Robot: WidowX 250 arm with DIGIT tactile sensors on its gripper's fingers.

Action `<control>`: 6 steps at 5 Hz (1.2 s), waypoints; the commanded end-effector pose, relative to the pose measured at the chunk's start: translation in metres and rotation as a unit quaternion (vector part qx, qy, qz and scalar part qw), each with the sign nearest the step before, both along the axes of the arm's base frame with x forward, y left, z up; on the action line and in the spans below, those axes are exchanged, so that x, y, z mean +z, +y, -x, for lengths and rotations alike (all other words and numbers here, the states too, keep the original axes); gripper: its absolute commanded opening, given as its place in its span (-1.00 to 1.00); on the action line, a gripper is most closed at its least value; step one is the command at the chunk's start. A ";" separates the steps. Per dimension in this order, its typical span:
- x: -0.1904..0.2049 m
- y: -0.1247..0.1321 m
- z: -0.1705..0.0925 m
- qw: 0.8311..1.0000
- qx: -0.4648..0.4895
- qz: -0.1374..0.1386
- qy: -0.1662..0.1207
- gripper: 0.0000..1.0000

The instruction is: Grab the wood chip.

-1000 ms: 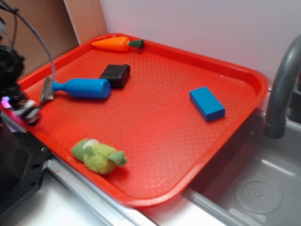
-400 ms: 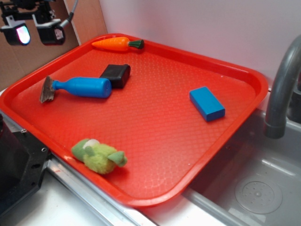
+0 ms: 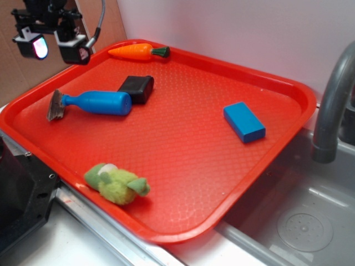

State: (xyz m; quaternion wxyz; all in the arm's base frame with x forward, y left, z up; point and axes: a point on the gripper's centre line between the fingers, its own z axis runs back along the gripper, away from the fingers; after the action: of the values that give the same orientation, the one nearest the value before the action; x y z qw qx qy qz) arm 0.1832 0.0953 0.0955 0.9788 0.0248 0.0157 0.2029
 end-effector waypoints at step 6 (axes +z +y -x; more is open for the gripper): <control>-0.092 0.014 0.060 0.999 0.011 0.000 -0.035 1.00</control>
State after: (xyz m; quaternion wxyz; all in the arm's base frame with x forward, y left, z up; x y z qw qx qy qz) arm 0.1231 0.1183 0.0097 0.9764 0.0186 -0.0273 0.2136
